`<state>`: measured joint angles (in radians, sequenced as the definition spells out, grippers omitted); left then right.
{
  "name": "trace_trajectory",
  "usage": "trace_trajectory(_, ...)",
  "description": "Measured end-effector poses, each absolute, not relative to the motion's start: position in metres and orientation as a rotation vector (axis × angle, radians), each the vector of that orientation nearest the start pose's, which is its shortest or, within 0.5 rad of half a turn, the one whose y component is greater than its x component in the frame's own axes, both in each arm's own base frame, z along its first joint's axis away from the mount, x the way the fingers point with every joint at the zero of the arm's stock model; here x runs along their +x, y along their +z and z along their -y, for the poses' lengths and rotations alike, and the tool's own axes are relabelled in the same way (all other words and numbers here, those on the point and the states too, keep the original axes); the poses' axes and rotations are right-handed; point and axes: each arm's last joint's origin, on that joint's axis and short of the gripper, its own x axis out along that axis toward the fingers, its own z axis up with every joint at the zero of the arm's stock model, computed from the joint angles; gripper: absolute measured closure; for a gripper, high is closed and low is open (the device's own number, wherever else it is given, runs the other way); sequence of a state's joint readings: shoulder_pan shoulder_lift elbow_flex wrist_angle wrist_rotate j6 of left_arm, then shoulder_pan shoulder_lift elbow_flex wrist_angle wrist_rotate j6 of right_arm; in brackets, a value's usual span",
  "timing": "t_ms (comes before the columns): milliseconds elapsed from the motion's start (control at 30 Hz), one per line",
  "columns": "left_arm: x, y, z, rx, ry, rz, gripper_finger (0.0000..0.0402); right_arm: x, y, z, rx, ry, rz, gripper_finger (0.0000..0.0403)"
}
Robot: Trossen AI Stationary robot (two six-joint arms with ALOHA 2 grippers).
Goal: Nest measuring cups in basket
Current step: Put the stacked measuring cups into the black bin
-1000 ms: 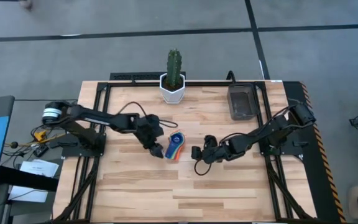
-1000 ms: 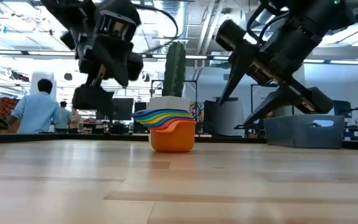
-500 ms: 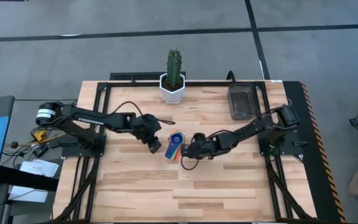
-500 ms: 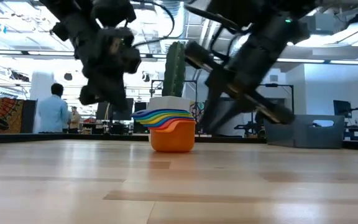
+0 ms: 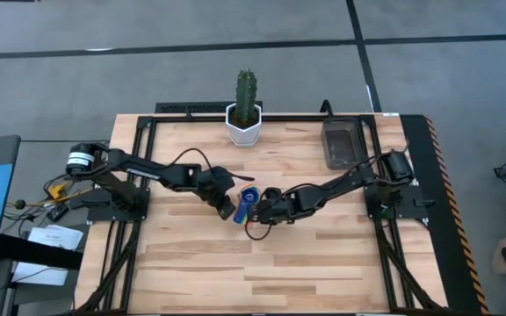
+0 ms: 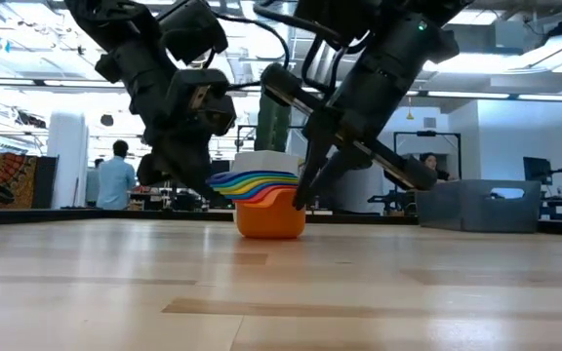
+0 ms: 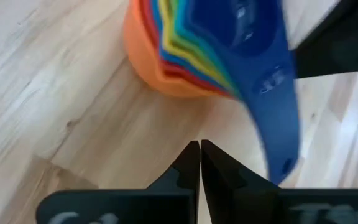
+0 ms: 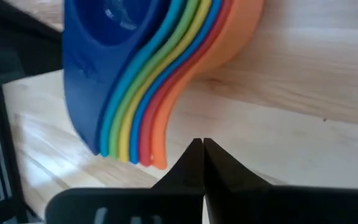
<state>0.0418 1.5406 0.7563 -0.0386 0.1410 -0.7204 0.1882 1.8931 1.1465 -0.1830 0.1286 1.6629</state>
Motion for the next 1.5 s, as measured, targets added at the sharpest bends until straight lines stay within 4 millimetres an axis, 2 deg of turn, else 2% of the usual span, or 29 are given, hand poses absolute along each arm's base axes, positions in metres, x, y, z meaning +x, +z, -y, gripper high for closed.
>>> trace_trajectory(167,0.294,0.167,-0.008,-0.755,0.198,-0.806,0.0400,0.377,0.154,-0.063,1.377,-0.701,-0.718,0.0375)
trace_trajectory(433,0.298,0.171,0.001,-0.769,0.157,-0.764,0.0400,0.380,0.155,-0.051,1.348,-0.678,-0.721,0.0392)
trace_trajectory(667,0.299,0.172,0.000,-0.783,0.169,-0.753,0.0400,0.383,0.157,-0.045,1.351,-0.622,-0.724,0.0379)
trace_trajectory(900,0.300,0.173,0.001,-0.799,0.145,-0.743,0.0400,0.387,0.160,-0.045,1.353,-0.567,-0.704,0.0392)
trace_trajectory(1067,0.299,0.172,0.001,-0.799,0.146,-0.752,0.0400,0.386,0.160,-0.046,1.365,-0.559,-0.718,0.0382)
trace_trajectory(1267,0.298,0.171,0.001,-0.819,0.150,-0.769,0.0400,0.382,0.158,-0.051,1.386,-0.595,-0.753,0.0377)
trace_trajectory(1500,0.290,0.164,-0.004,-0.790,0.239,-0.857,0.0400,0.375,0.158,-0.060,1.382,-0.641,-0.783,0.0378)
